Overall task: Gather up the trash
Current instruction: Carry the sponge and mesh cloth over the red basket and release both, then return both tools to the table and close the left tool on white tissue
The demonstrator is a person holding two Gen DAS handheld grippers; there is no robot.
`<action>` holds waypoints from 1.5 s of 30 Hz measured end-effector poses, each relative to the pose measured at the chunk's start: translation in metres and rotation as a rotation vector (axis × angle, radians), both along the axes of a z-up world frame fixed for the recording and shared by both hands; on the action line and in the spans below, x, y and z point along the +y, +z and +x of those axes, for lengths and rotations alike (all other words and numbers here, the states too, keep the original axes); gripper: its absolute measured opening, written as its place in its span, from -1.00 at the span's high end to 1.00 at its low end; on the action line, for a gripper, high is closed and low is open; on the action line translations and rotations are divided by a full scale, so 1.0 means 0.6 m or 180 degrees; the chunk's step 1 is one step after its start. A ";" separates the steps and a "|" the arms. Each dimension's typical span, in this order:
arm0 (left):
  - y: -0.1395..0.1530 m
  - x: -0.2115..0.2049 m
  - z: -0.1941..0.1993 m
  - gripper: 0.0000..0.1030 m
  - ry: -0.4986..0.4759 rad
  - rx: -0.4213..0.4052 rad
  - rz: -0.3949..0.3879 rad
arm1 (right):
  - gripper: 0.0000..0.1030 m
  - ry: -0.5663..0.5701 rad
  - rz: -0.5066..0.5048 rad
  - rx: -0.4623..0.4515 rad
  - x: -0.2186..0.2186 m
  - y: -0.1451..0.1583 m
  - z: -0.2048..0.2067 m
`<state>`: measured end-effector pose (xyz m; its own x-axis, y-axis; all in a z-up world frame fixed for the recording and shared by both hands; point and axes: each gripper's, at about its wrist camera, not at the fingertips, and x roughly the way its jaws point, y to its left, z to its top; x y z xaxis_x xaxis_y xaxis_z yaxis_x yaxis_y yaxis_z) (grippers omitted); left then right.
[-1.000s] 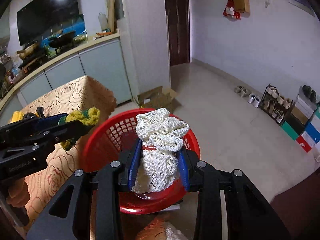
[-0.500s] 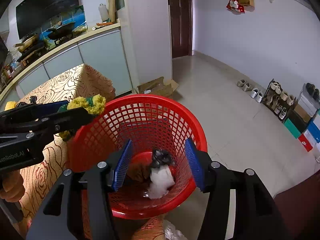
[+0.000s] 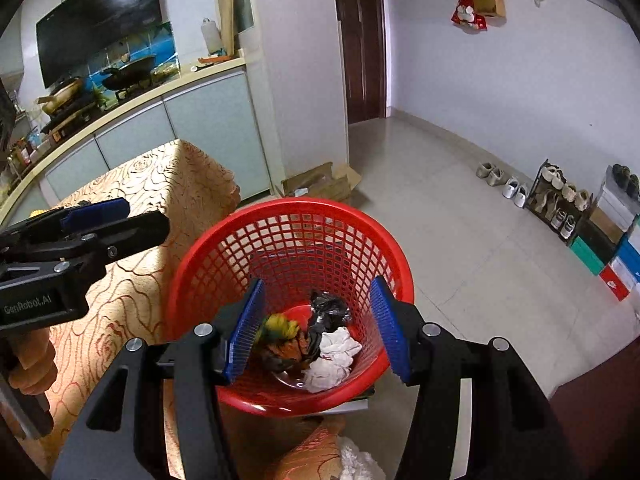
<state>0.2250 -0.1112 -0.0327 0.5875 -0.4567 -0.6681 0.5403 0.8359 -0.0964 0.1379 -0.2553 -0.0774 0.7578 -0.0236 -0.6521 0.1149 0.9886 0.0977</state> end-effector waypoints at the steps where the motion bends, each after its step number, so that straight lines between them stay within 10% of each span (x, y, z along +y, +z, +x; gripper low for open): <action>1: 0.003 0.008 -0.004 -0.41 0.0041 -0.0029 0.0000 | -0.04 0.0002 0.0007 -0.0018 0.003 0.003 -0.002; 45: 0.012 0.443 -0.174 -0.52 0.2009 -0.0285 0.0153 | -0.33 0.1097 0.0229 -0.0226 0.284 0.070 -0.007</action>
